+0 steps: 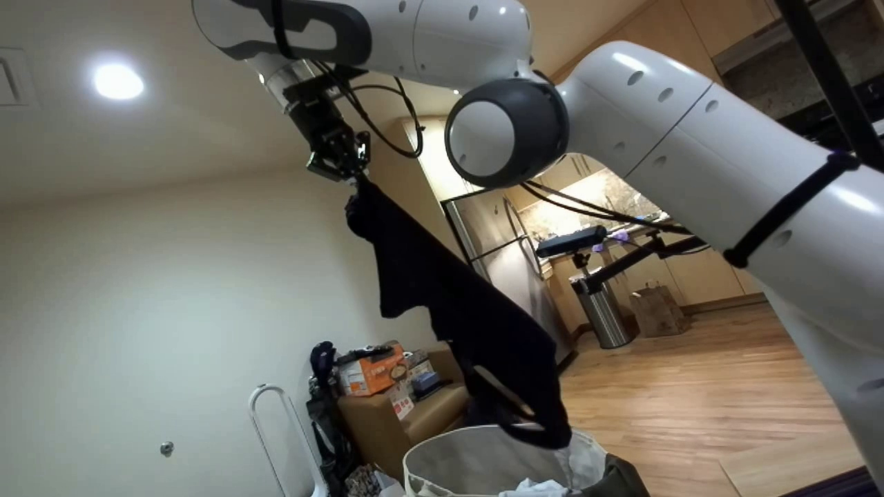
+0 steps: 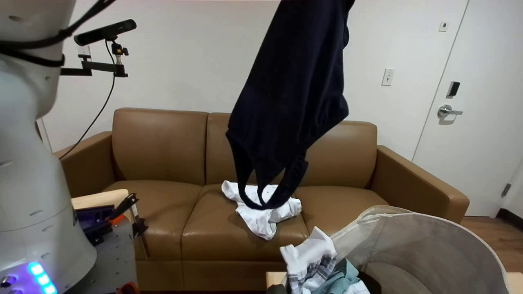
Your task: Put the vest on the couch in the bag
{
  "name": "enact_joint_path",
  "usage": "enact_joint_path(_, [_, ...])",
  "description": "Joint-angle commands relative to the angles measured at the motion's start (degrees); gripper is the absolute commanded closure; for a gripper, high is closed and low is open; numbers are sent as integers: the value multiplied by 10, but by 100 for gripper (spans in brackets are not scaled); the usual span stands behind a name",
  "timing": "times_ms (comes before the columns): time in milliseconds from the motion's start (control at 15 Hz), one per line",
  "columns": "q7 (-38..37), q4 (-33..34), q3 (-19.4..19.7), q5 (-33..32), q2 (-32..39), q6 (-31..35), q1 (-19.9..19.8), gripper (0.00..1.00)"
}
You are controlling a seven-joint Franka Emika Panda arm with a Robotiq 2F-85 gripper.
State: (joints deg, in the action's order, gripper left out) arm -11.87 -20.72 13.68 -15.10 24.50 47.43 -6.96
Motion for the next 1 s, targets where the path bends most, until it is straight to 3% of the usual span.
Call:
enact_joint_path(0, [0, 0, -6, -8, 4, 0, 3, 95])
enact_joint_path(600, [-52, -6, 24, -12, 44, 47, -68, 95])
enact_joint_path(933, [-65, -4, 21, -4, 81, 80, -80, 95])
